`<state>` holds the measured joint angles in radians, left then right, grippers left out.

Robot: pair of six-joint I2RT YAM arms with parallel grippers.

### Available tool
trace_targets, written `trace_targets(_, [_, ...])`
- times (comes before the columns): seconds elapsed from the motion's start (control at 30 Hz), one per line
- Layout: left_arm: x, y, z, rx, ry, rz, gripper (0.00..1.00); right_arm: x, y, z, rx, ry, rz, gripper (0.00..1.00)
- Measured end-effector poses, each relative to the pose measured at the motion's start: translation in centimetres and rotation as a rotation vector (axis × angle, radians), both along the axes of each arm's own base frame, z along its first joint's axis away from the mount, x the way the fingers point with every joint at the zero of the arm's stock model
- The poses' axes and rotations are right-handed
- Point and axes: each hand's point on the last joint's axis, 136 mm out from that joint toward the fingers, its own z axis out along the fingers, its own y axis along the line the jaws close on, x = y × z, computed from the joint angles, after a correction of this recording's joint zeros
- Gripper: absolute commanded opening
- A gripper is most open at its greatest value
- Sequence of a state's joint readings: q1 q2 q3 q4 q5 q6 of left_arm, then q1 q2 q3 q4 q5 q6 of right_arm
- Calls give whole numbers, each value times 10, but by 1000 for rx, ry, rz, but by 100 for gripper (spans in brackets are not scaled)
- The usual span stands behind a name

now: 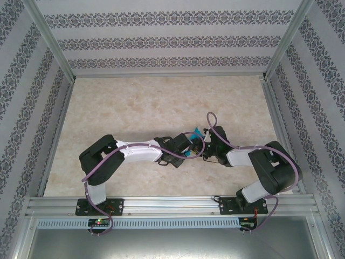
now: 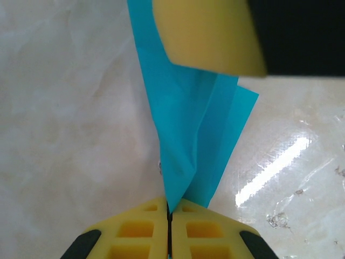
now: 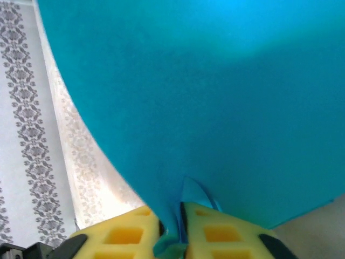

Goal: Fold a paper plane with a square sheet of paper (pick it up from the middle)
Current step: Fold the wing for the fifth time at the center of the table.

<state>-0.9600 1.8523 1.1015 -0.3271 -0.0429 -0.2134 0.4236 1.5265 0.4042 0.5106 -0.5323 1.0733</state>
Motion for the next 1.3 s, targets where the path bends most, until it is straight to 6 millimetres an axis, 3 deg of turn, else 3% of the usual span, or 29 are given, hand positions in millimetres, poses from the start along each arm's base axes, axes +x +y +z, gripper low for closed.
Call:
trace_targets(0.17, [2, 2, 0, 11, -29, -26, 10, 1, -1, -2, -14, 3, 7, 2])
trace_targets(0.7, [12, 8, 1, 89, -138, -115, 15, 1, -6, -7, -82, 1, 51, 3])
trace_targets(1.3, [3, 7, 10, 74, -159, -174, 36, 2, -12, -18, -110, 15, 44, 2])
